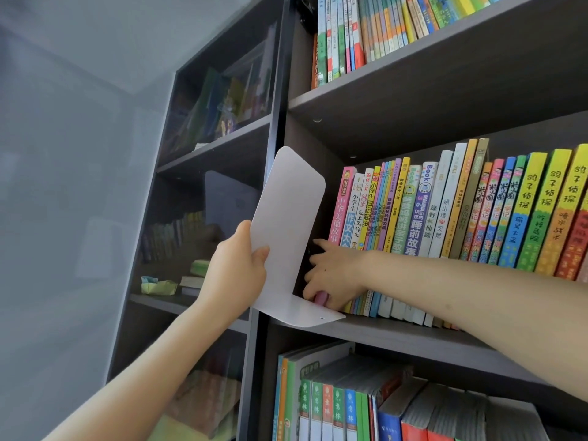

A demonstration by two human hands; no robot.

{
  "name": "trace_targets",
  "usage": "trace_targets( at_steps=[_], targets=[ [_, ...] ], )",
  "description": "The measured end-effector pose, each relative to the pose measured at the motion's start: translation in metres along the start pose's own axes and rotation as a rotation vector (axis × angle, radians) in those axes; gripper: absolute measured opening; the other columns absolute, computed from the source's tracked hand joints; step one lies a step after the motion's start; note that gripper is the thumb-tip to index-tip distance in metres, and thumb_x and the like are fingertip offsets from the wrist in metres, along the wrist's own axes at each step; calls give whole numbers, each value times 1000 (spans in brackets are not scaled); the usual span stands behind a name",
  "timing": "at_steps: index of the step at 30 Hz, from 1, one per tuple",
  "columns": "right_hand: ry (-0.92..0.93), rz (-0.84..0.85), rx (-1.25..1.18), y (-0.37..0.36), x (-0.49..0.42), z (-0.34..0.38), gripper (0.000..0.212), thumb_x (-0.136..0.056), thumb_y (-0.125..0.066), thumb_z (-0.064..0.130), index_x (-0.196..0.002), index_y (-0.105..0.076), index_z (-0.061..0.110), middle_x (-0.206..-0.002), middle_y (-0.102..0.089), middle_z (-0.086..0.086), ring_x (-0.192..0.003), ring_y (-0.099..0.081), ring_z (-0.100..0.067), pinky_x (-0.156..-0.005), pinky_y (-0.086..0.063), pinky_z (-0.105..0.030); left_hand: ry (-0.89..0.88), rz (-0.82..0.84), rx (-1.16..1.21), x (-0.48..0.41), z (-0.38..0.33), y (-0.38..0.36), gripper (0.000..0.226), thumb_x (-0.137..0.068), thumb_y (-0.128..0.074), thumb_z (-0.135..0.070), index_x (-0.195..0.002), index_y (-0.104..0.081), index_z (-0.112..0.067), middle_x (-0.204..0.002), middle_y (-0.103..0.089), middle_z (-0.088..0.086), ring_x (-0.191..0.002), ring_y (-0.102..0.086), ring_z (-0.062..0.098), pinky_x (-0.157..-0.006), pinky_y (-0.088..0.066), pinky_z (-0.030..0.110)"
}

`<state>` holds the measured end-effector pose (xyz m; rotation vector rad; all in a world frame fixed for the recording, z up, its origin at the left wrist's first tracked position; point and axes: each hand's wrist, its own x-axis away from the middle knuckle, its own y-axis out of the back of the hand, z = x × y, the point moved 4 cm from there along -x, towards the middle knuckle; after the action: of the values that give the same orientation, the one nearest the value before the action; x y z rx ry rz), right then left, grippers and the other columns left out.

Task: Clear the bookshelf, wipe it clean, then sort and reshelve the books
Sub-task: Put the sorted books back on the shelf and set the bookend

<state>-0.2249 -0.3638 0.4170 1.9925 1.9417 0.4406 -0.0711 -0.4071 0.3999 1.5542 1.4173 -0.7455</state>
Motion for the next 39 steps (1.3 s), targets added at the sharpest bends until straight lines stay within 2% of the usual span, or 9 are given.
trace_targets(
  at_steps=[5,13,17,21,23,28,31,34,39],
  targets=[
    [6,21,-40,1,-3,-6,39,-93,-53,37,-132,-51,33,-129,-53,3,-127,-36,-23,-115,-7,-51,4,3,18,0,1,-2,24,-98,-48,-16,-121,-45,-9,-101,-51,-6,-80,-48,7,-50,-35,9],
    [-8,144,-26,-1,-15,-9,42,-88,-58,36,-129,-47,35,-125,-53,1,-124,-39,-25,-113,-10,-55,-8,18,45,2,4,-9,17,-98,-49,-16,-114,-44,-13,-99,-50,-7,-70,-46,0,-49,-36,8],
    [24,99,-108,2,-14,-4,27,-87,-61,29,-114,-54,28,-97,-55,6,-105,-50,-19,-113,-16,-44,-13,-5,53,3,3,-11,13,-98,-50,-15,-104,-38,-17,-95,-51,-6,-67,-46,0,-52,-35,9],
    [72,37,-133,5,-13,0,11,-85,-61,23,-92,-53,26,-78,-49,9,-82,-49,-14,-94,-29,-33,-17,-42,56,4,2,-13,14,-97,-51,-13,-102,-37,-15,-93,-52,-3,-66,-48,3,-59,-45,17],
    [76,18,-126,5,-13,0,10,-84,-62,22,-85,-53,26,-81,-52,7,-86,-50,-15,-88,-28,-32,-19,-48,58,5,3,-13,14,-97,-51,-13,-101,-38,-14,-91,-51,-4,-65,-48,3,-61,-47,19],
    [82,-31,-136,6,-11,-3,17,-81,-63,23,-74,-48,27,-80,-51,7,-86,-46,-14,-89,-29,-34,-19,-71,49,5,1,-13,15,-97,-51,-13,-101,-37,-15,-94,-50,-5,-65,-47,1,-54,-43,15],
    [70,-110,-75,6,-5,-5,17,-82,-62,25,-74,-47,26,-82,-51,6,-84,-43,-15,-74,-21,-25,-27,-88,34,5,-1,-19,16,-97,-51,-13,-106,-39,-14,-94,-49,-5,-64,-45,0,-55,-41,12],
    [52,-129,-15,7,-1,-6,13,-82,-60,24,-77,-49,24,-96,-57,-1,-91,-43,-18,-62,-17,-20,-11,-66,4,4,-2,-28,22,-97,-51,-14,-116,-41,-10,-93,-49,-3,-65,-45,2,-56,-42,14],
    [2,-111,-20,12,3,-12,12,-81,-61,24,-76,-50,25,-94,-53,0,-89,-43,-19,-63,-19,-26,1,-27,-45,-4,-5,-31,21,-97,-51,-14,-112,-39,-8,-88,-50,1,-66,-49,9,-55,-45,21]
  ],
)
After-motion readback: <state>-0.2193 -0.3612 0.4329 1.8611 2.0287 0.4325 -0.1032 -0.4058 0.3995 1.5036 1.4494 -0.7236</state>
